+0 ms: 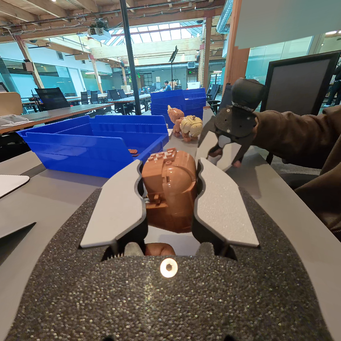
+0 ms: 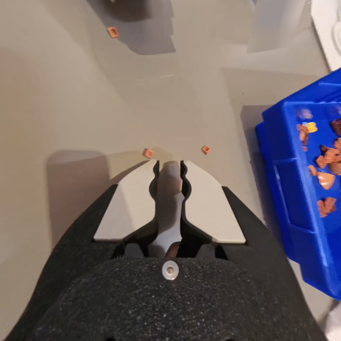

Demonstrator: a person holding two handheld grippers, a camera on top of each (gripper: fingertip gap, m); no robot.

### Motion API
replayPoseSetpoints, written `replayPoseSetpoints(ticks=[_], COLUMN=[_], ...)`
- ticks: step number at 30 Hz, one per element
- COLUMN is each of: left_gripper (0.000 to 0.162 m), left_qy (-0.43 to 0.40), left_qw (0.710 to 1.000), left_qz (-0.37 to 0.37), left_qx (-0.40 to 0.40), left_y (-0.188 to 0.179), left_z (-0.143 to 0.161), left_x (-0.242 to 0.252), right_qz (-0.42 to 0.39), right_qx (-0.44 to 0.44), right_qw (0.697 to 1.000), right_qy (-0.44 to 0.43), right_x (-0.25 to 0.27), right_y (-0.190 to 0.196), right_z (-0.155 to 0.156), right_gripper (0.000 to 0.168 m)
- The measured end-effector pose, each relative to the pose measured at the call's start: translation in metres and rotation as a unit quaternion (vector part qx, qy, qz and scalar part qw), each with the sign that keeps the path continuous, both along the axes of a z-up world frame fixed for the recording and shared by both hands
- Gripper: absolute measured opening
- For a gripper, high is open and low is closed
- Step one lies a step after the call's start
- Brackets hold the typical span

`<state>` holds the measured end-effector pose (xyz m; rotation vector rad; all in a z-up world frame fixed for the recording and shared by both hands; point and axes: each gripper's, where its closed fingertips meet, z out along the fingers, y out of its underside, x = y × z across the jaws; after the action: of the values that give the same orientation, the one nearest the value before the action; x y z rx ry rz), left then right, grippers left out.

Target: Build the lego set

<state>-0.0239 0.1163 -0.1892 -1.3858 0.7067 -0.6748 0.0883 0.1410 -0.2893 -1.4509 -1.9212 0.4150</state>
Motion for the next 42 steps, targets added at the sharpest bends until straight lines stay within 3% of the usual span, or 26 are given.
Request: replayPoseSetpoints(ticks=[4, 8, 12, 16, 22, 29, 32, 35, 42], left_gripper=[0.055, 0.055, 0.055, 0.055, 0.055, 0.055, 0.055, 0.055, 0.055], left_qy=[0.003, 0.005, 0.006, 0.004, 0.01, 0.008, 0.014, 0.017, 0.018], left_qw=[1.0, 1.0, 1.0, 1.0, 1.0, 1.0, 1.0, 1.0, 1.0], left_qz=[-0.005, -0.011, -0.016, -0.018, -0.019, -0.016, -0.016, -0.017, -0.015], left_qx=[-0.002, -0.004, -0.005, -0.007, -0.008, -0.009, -0.009, -0.008, -0.008], left_y=[-0.001, -0.003, -0.004, -0.004, -0.004, -0.003, -0.004, -0.004, -0.004], left_z=[-0.001, -0.001, -0.002, -0.002, -0.003, -0.003, -0.004, -0.005, -0.005], left_x=[0.002, 0.003, 0.004, 0.004, 0.006, 0.005, 0.006, 0.007, 0.006], right_qz=[-0.029, -0.001, 0.044, 0.073, 0.082, 0.091, 0.1, 0.116, 0.11], right_qx=[0.008, 0.003, -0.035, -0.059, -0.014, 0.037, 0.014, -0.038, -0.106], right_qw=[0.999, 1.0, 0.998, 0.995, 0.996, 0.995, 0.994, 0.992, 0.987], right_qy=[0.028, 0.007, -0.002, -0.021, -0.025, -0.006, -0.052, -0.034, -0.047], right_x=[-0.012, -0.02, -0.026, -0.027, -0.034, -0.043, -0.032, -0.035, -0.038], right_y=[0.032, 0.05, 0.05, 0.044, 0.044, 0.036, 0.041, 0.041, 0.045], right_z=[0.005, -0.004, -0.006, -0.008, -0.007, 0.023, 0.0, -0.007, -0.01], right_gripper=[0.023, 0.022, 0.021, 0.007, 0.0, 0.006, 0.021, 0.024, 0.009])
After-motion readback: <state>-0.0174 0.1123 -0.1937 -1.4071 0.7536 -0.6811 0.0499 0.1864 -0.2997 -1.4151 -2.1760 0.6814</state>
